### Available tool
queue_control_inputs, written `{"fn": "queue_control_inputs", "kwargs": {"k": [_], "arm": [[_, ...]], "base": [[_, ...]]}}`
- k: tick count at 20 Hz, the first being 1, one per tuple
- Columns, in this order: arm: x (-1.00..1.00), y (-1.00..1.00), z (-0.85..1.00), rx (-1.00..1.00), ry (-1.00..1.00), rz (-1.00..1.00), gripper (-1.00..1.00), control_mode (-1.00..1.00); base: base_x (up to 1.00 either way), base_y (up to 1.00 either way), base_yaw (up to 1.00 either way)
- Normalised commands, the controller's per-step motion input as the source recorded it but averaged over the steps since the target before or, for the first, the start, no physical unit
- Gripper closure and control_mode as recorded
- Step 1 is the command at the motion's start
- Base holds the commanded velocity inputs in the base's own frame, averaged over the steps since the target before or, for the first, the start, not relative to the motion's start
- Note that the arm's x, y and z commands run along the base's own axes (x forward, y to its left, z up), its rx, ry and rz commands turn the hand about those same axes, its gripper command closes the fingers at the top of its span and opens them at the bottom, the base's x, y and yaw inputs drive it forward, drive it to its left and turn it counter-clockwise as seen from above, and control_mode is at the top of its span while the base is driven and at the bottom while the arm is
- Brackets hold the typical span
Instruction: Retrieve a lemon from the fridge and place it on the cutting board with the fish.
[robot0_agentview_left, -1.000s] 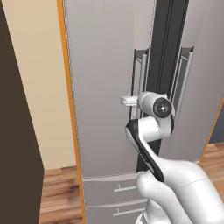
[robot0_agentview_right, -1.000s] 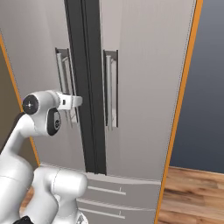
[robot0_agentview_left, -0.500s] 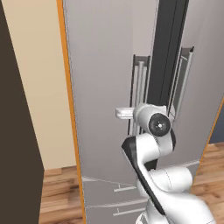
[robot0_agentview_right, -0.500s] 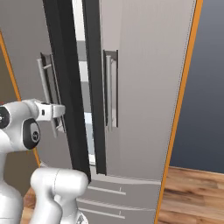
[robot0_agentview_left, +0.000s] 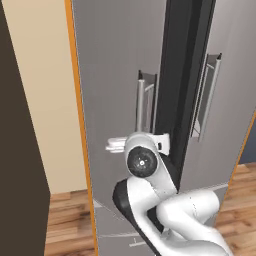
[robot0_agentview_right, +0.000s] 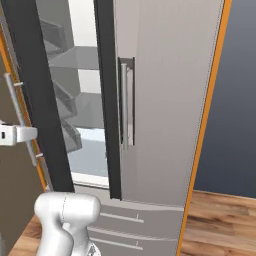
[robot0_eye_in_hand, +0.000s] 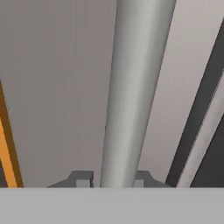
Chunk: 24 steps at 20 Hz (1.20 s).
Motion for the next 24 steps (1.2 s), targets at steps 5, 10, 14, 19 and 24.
{"fn": "queue_control_inputs", "kwargs": {"k": [5,10,14,19,24], "arm": [[-0.41,0.67,0.01,-0.13,0.00,-0.16,1.00,-1.00],[-0.04,0.22,0.01,-0.05,0.00,-0.20,-1.00,-1.00],[0.00,0.09,0.00,-0.03,0.00,-0.20,-1.00,-1.00],[0.00,0.03,0.00,0.00,0.00,-0.12,-1.00,-1.00],[-0.15,0.12,-0.01,0.00,0.00,-0.03,-1.00,-1.00]], "base": [[0.00,0.00,0.00],[0.00,0.00,0.00],[0.00,0.00,0.00],[0.00,0.00,0.00],[0.00,0.00,0.00]]}}
